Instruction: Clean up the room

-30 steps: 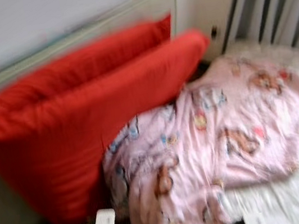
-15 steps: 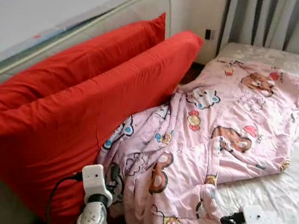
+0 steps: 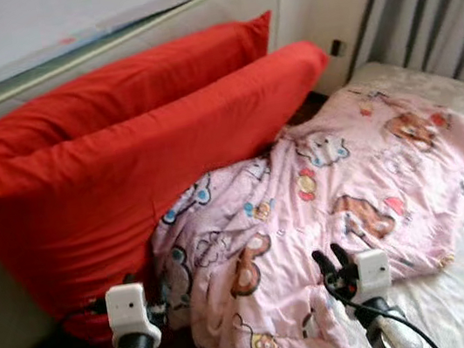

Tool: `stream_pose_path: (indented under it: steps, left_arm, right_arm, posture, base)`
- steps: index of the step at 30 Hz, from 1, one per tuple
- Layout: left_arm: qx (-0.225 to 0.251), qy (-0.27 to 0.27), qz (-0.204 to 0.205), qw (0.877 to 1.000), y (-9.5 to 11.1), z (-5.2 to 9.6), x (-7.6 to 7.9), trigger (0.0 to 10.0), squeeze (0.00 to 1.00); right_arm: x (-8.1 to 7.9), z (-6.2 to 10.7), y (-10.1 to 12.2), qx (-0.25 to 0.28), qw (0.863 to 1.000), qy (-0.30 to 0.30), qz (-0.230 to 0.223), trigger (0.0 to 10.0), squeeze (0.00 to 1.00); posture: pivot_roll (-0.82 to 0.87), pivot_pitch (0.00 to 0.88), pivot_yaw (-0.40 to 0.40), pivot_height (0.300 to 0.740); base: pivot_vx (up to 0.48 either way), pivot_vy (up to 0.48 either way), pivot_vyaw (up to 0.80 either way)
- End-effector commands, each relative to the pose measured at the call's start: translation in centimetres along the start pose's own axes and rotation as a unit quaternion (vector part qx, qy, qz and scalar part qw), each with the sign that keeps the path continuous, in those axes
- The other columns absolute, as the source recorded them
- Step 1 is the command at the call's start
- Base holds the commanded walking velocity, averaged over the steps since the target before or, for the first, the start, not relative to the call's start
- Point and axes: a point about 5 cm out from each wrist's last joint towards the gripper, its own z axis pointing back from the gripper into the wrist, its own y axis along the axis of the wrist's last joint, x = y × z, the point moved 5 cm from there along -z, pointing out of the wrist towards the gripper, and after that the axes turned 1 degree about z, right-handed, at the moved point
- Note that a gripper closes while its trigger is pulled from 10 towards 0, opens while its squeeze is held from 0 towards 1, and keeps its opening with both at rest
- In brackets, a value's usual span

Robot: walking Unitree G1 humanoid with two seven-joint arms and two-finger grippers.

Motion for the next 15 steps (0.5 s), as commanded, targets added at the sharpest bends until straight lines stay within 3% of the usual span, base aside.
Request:
stream_pose_path:
  steps: [1, 4, 15]
  left_arm:
    - [-0.010, -0.002, 0.002, 1.000, -0.2, 0.5, 0.1, 10.0, 0.00]
    - [-0.015, -0.004, 0.003, 1.000, -0.1, 0.8, 0.2, 10.0, 0.00]
    - [-0.011, 0.009, 0.029, 0.999, 1.1, -0.7, 0.5, 10.0, 0.00]
  right_arm:
    - [0.2, 0.1, 0.3, 0.006, 1.000, -0.018, -0.013, 10.0, 0.00]
    - [0.5, 0.4, 0.4, 0.004, 0.999, -0.039, -0.022, 10.0, 0.00]
    - [1.0, 0.1, 0.4, -0.008, 0.997, -0.067, -0.039, 10.0, 0.00]
  posture:
    - [-0.04, 0.018, -0.070, 0.740]
    - [-0.03, 0.017, -0.067, 0.740]
    - [-0.04, 0.005, -0.064, 0.740]
  base:
    - [0.000, 0.000, 0.00]
    - [0.000, 0.000, 0.00]
    - [0.000, 0.000, 0.00]
